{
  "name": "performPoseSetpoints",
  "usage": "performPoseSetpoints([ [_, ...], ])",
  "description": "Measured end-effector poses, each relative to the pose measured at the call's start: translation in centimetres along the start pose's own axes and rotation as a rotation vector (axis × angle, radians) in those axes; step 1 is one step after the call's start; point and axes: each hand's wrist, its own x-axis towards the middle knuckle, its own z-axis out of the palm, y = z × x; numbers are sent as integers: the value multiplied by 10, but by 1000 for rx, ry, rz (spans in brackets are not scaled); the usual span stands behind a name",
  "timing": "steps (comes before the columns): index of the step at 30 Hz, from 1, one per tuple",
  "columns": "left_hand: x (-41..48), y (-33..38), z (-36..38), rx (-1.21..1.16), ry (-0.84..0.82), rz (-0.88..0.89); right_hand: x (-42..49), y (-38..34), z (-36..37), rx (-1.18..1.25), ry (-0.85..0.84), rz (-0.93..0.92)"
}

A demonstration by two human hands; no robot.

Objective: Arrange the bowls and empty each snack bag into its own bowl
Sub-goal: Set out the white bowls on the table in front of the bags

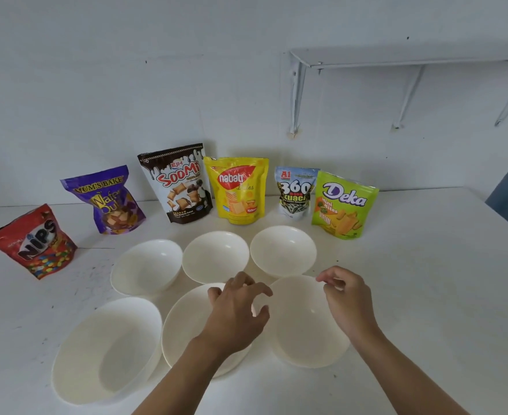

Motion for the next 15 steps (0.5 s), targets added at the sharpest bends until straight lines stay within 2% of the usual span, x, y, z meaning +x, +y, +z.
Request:
performPoseSetpoints([
  [4,13,-5,-21,-151,78,-9,9,-21,7,15,14,-106],
  [9,41,-5,-49,-532,185,-76,25,-44,17,130,69,-194],
  [15,76,-19,-82,-852,302,-153,50,-77,40,189,85,-266],
])
